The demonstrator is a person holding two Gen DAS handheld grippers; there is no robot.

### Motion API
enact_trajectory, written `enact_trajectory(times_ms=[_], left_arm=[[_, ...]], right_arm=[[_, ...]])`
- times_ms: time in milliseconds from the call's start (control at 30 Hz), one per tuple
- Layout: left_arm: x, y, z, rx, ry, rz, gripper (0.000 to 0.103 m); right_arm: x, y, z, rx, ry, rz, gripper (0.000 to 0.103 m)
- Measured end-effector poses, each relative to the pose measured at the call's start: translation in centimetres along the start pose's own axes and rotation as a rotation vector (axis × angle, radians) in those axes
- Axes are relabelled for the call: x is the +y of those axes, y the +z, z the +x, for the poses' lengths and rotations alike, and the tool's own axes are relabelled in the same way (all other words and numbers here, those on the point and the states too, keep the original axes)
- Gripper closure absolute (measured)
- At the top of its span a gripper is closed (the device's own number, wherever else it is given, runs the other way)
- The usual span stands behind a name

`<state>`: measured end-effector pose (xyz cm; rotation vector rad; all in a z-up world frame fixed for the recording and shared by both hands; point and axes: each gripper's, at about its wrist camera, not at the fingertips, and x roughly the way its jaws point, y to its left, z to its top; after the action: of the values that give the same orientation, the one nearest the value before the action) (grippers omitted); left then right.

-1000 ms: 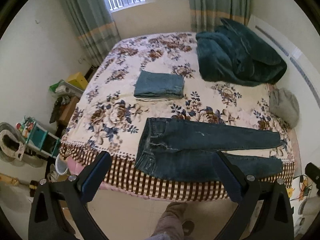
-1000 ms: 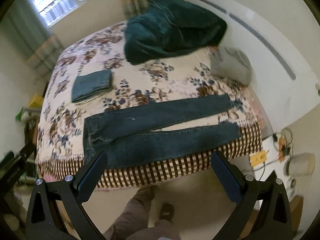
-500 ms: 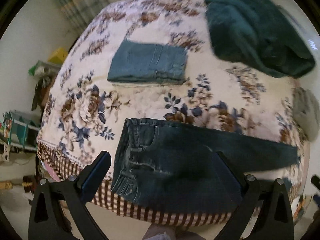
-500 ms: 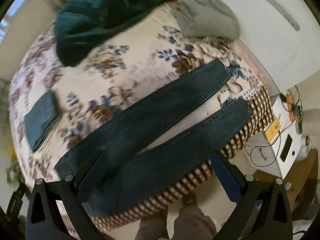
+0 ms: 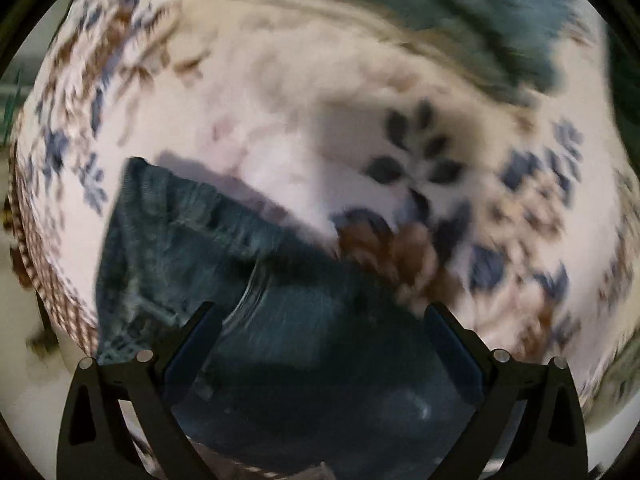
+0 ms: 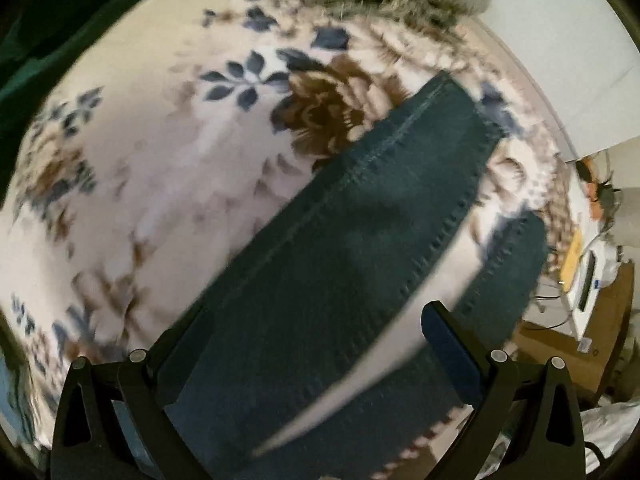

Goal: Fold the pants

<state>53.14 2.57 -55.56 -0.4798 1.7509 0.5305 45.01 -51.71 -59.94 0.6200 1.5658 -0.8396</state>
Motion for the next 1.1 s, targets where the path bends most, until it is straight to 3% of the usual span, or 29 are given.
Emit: enact_trajectory(times_ms=[233,267,300,333,367,400,500,533,600,633,667,700,800,967,1033,1100], left_arm=[[1.8,1.6,2.5,0.026,0.043,-0.183,0.001],[1.9,1.4,2.6,0.022,0.038,-0.196,0.007],[2.0,1.2,2.6,0.010,0.036,-0.205,0.019],[2.1,0.8,2.3,-0.005,0.028,-0.214,0.022],[2.2,0.2,1.7,-0.030,0.010,-0.219,0.036],[2.2,-0.2,1.2,-0.053,0.001,-0.218,0.062],[2.8,-2.3,-0.6,-0.103,-0.062,-0.241,0.083],[3.1,-3.0,-1.1,-0.115,-0.090,-0.249,0.085],[3.7,-4.6,-2.3,-0.146,-0.151,-0.262,0.091],[3.8,-5.6,-3.1,-0.166,-0.181,-0.260,0.091],[4.1,-6.8,-3.9,-0.189,-0.211,-0.260,0.092],[4.3,-7.6,-4.5,-0.201,-0.234,-0.260,0.092],[5.5,-10.8,-7.0,-0.240,-0.322,-0.271,0.093],[11.0,-14.8,-9.3,-0.277,-0.484,-0.292,0.093],[14.5,-13.2,-7.8,-0.273,-0.527,-0.288,0.093],[17.4,-15.0,-8.1,-0.276,-0.552,-0.289,0.093]], right_arm=[[0.4,5.2,5.7,0.027,-0.035,0.073,0.000],[0.4,5.6,6.1,0.029,-0.044,0.076,0.000],[0.5,6.0,6.7,0.036,-0.058,0.080,0.000],[0.6,6.3,7.2,0.046,-0.064,0.081,0.000],[0.6,6.5,7.6,0.064,-0.067,0.083,0.000],[0.6,6.6,8.1,0.085,-0.061,0.085,0.004],[0.3,6.6,8.9,0.127,-0.016,0.095,0.018],[0.2,6.4,9.0,0.138,0.001,0.093,0.024],[-0.2,6.2,8.9,0.142,0.020,0.092,0.062],[-0.6,6.0,8.8,0.138,0.032,0.091,0.071],[-1.0,5.8,8.6,0.132,0.056,0.088,0.087],[-1.5,5.4,8.2,0.126,0.084,0.081,0.093],[-2.3,4.3,6.3,0.076,0.131,0.035,0.098],[-5.0,1.0,1.1,-0.023,0.209,-0.047,0.098],[-7.2,-0.5,-0.8,-0.039,0.251,-0.046,0.098],[-10.2,-2.0,-2.0,-0.037,0.287,-0.033,0.098]])
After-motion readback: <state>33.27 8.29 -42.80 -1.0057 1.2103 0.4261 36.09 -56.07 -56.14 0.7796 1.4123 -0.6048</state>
